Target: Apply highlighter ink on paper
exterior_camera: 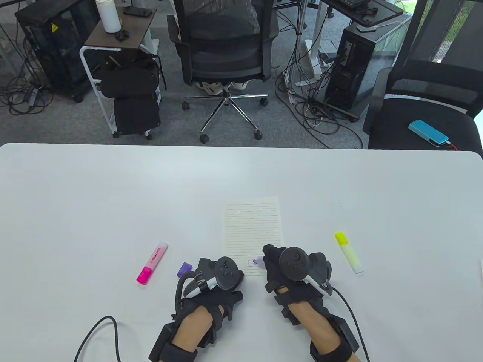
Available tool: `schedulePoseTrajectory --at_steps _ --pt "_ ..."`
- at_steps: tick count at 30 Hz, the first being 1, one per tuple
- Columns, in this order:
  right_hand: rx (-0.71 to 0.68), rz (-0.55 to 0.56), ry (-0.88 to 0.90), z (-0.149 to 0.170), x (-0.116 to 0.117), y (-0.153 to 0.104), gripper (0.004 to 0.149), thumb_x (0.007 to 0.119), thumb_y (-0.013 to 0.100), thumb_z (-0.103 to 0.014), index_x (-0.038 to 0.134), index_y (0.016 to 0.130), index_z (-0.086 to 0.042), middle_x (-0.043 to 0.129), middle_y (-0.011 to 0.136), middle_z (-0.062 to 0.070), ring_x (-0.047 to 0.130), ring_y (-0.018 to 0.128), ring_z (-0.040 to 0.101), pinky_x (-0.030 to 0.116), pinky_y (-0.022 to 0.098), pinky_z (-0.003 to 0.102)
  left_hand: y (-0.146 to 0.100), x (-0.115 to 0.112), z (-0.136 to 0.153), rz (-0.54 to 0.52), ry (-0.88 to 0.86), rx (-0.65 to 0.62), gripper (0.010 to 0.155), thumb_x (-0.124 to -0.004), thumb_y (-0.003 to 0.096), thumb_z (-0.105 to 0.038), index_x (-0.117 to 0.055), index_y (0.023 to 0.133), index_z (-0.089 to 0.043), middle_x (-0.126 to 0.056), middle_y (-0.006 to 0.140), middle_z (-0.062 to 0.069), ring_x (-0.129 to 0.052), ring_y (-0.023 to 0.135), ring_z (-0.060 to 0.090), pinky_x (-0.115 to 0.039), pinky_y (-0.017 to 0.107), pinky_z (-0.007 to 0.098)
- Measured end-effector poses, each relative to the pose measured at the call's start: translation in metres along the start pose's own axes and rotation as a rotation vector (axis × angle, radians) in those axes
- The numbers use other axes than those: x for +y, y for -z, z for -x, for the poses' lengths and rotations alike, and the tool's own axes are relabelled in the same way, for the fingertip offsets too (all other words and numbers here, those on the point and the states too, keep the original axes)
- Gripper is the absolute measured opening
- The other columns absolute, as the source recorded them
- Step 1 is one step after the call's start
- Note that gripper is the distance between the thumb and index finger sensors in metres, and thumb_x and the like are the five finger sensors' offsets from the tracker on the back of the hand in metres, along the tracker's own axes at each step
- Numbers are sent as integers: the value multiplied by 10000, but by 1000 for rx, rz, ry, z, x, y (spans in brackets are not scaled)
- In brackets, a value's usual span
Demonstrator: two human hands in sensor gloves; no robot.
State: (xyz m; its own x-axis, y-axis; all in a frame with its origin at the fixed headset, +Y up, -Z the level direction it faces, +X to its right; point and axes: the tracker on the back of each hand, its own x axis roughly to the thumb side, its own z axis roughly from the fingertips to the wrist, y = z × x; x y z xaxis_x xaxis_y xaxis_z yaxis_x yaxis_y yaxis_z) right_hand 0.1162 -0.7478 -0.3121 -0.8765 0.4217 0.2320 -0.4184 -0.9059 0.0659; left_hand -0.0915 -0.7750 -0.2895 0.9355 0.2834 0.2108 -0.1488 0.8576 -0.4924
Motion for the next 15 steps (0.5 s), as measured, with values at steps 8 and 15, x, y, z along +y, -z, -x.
schedulePoseTrajectory --at_steps 8,15 --pt "47 23 -35 -1 -3 0 381 775 621 -317 782 969 -161 894 711 205 910 353 234 780 517 536 0 0 0 6 -4 1 656 -699 447 -512 -513 1058 -361 -355 1159 -42 -319 1067 413 -304 710 680" --pt "59 25 -42 -3 -4 0 379 773 623 -317 783 968 -160 895 708 205 909 351 236 779 515 537 0 0 0 9 -6 2 658 -700 447 -512 -510 1059 -362 -350 1159 -43 -315 1067 412 -301 711 680"
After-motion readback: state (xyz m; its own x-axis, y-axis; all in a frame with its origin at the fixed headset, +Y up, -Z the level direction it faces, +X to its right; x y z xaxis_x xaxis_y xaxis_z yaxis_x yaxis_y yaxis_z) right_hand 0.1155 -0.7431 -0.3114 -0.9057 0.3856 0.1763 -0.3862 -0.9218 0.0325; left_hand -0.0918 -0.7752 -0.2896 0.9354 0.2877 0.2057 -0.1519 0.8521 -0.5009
